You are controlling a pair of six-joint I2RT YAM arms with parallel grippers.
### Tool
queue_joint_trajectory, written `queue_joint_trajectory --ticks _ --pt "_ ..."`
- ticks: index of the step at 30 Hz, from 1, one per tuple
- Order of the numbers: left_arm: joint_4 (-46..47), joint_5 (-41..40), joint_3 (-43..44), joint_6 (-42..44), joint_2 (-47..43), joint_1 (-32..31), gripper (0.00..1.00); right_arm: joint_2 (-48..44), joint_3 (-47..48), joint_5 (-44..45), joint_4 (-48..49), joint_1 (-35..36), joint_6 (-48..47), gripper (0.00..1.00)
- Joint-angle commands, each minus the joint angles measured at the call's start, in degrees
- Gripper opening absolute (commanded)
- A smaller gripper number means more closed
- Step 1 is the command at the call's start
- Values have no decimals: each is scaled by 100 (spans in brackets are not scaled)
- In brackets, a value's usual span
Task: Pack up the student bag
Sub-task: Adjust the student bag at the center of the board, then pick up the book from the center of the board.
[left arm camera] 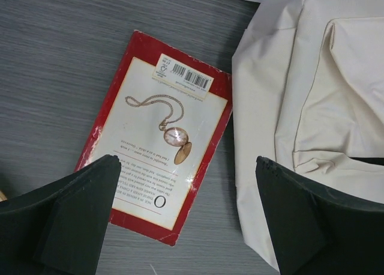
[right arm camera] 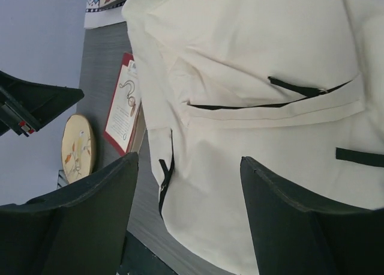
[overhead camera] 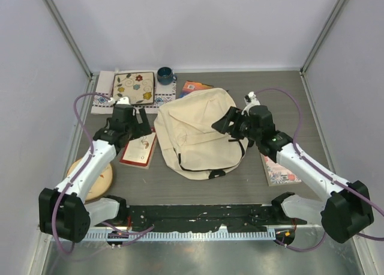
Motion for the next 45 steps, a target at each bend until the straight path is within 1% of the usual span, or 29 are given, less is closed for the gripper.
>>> queue_joint_trajectory --ticks 1,3,4,5,7,8,10,11,13,14,15,16,17,18,19,20,21,24,25,27,28,30,32,37,41,45 --pt "-142 101 -102 -130 -395 273 100 129 44 305 571 436 347 74" --pt "-134 267 -155 -192 -483 431 99 139 228 882 73 613 304 73" --pt "-55 485 -172 -192 -580 449 100 34 229 1651 -121 614 330 73" --pt "-28 531 -190 -192 -624 441 100 -62 212 1998 -454 605 339 75" --pt "-133 401 -155 -192 -677 458 100 -282 98 2273 -527 570 321 77" --pt "-177 217 -146 -192 -703 476 100 -440 62 1987 -327 553 208 77" --pt "-195 171 -155 -183 -660 616 99 -485 -43 1363 33 561 172 77" --pt "-186 206 -164 -175 -564 677 100 -337 -43 707 348 579 337 77" --pt "-221 241 -164 -183 -406 879 100 -91 44 394 570 736 479 75" --pt "-195 407 -190 -201 -326 976 100 49 97 367 737 859 523 74" --pt "-125 539 -216 -227 -169 1194 100 321 228 488 782 1217 532 74" --pt "-81 680 -242 -314 -107 1310 100 489 290 550 817 1368 576 74" --pt "-20 812 -321 -350 -36 1424 100 638 343 569 1018 1518 654 74" --pt "120 987 -357 -385 60 1590 99 979 404 490 1150 1719 925 73" --pt "200 1041 -401 -455 113 1601 100 1157 440 420 1325 1817 1032 71" --pt "270 1242 -462 -473 166 1853 100 1324 466 367 1667 1914 1146 70" --pt "401 1391 -489 -491 271 1891 100 1699 614 367 1757 2132 1295 69" --pt "508 1402 -489 -500 465 1961 100 2246 1072 384 2012 2450 1437 69" --pt "525 1402 -480 -491 587 1987 100 2614 1195 410 2039 2599 1629 69" --pt "648 1480 -498 -508 685 2093 100 2958 1432 349 2328 2688 1867 67" --pt "675 1516 -524 -517 755 2119 100 3308 1520 218 2468 2758 2059 67" --pt "719 1533 -507 -482 825 2172 100 3600 1740 173 2592 2802 2236 64" --pt "780 1577 -533 -456 966 2198 100 3987 1950 208 2707 2908 2360 63" --pt "973 1770 -690 -535 1177 2356 99 4664 2478 156 2664 3066 2483 60" --pt "1167 1876 -814 -579 1309 2374 100 5024 2891 611 1996 3171 2299 59" --pt "1290 1973 -910 -623 1423 2374 100 5412 3155 630 1828 3216 2325 59"
